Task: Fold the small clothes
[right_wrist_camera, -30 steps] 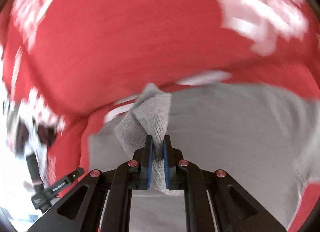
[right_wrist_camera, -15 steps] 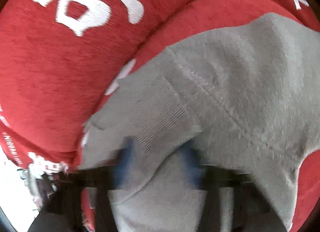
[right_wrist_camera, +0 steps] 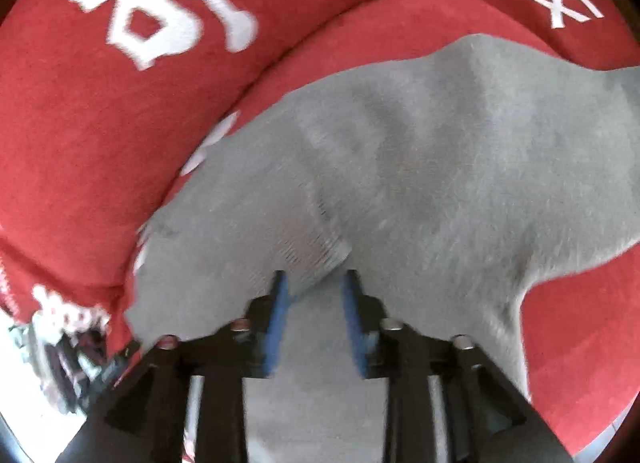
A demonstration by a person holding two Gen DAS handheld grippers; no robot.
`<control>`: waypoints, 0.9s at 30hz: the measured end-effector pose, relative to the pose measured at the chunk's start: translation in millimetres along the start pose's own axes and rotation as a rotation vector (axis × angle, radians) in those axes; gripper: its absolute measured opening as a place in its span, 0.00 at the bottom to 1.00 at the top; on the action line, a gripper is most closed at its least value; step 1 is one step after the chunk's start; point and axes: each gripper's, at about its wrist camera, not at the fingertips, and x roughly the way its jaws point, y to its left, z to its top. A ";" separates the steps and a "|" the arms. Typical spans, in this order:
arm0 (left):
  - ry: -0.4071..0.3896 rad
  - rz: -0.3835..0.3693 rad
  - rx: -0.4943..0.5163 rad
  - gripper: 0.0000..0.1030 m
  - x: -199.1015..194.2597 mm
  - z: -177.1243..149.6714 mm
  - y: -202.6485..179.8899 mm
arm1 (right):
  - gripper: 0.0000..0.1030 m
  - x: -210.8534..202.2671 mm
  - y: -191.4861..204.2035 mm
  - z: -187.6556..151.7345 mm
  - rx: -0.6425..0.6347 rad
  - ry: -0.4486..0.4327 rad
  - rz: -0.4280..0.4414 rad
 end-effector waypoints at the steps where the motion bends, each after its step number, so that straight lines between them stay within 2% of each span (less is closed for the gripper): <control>1: 0.020 -0.017 -0.006 0.93 4.9 4.0 -1.0 | 0.44 -0.1 4.1 -6.3 -0.005 0.016 0.024; 3: 0.046 -0.036 -0.006 0.86 15.4 11.6 -2.9 | 0.44 10.6 18.4 -25.9 -0.012 0.080 0.098; 4: 0.054 -0.042 0.008 0.75 19.7 14.8 -5.0 | 0.44 18.8 26.6 -35.9 -0.008 0.114 0.138; 5: 0.049 -0.029 0.028 0.74 21.6 18.3 -6.3 | 0.44 30.1 37.9 -49.2 -0.001 0.154 0.193; 6: 0.040 -0.027 0.047 0.71 21.1 19.9 -8.2 | 0.44 45.5 52.6 -64.4 0.005 0.196 0.250; 7: 0.041 -0.040 0.064 0.61 21.0 21.5 -9.1 | 0.44 60.4 65.0 -78.0 0.011 0.232 0.289; 9: 0.045 -0.060 0.086 0.57 20.5 24.5 -8.2 | 0.44 99.1 97.0 -106.6 0.033 0.311 0.359; 11: 0.049 -0.081 0.103 0.45 20.8 26.8 -7.2 | 0.44 128.2 122.8 -125.0 0.037 0.342 0.398; 12: 0.053 -0.088 0.111 0.41 21.0 28.2 -7.3 | 0.44 139.8 134.0 -131.5 0.033 0.343 0.398; 13: 0.058 -0.099 0.124 0.32 20.1 30.5 -7.7 | 0.44 151.8 144.0 -134.8 0.038 0.337 0.396; 14: 0.059 -0.095 0.141 0.32 17.6 33.4 -9.7 | 0.39 159.9 150.0 -136.4 0.050 0.328 0.396; 15: 0.052 -0.084 0.157 0.31 11.6 32.7 -17.5 | 0.27 165.7 155.1 -136.3 0.061 0.311 0.389; 16: 0.034 -0.067 0.188 0.29 8.6 37.0 -17.6 | 0.06 167.9 158.1 -136.4 0.060 0.308 0.388; 19: 0.006 -0.006 0.239 0.29 11.6 32.0 -15.3 | 0.06 174.6 170.8 -138.6 0.010 0.303 0.372; 21: -0.010 -0.025 0.208 0.29 10.7 28.4 -7.6 | 0.05 180.2 172.0 -144.7 -0.017 0.315 0.326; 24: -0.023 0.011 0.192 0.29 1.5 24.5 -2.9 | 0.06 177.0 163.9 -143.5 0.000 0.324 0.336; 27: -0.042 0.087 0.234 0.29 -13.3 14.2 -6.1 | 0.07 162.1 163.3 -138.1 -0.056 0.335 0.284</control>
